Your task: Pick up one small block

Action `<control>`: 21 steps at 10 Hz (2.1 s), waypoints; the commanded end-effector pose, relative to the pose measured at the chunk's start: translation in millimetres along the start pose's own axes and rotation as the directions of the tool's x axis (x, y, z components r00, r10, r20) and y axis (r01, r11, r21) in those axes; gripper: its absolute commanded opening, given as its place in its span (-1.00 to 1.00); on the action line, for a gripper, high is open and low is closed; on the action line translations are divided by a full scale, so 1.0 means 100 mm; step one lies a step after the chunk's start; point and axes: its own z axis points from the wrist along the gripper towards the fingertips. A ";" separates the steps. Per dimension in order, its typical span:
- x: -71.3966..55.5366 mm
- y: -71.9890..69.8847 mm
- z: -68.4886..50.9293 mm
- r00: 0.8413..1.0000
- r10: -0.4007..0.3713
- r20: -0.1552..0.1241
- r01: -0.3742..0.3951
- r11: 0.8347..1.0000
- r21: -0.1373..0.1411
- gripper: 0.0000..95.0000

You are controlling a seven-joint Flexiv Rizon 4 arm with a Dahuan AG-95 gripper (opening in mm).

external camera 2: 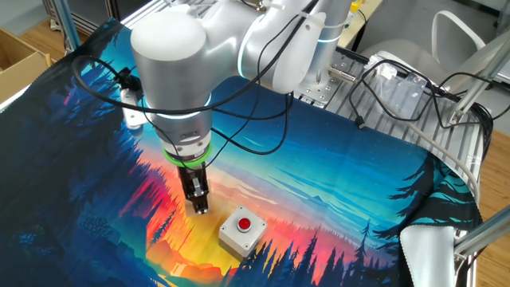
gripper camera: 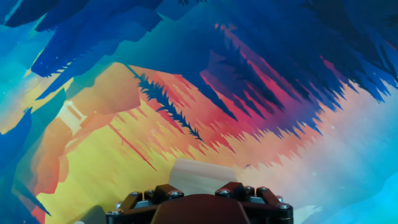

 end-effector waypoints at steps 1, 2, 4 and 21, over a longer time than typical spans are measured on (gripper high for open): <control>0.00 0.00 0.00 1.000 -0.009 0.006 0.009 1.000 0.002 -1.00; 0.00 0.00 -0.01 1.000 -0.026 0.007 0.026 1.000 0.000 -1.00; 0.00 -0.01 -0.09 0.995 -0.104 0.000 0.104 0.995 0.003 -1.00; 0.14 -0.48 -1.17 0.700 -0.712 -0.058 0.713 0.701 0.008 -1.00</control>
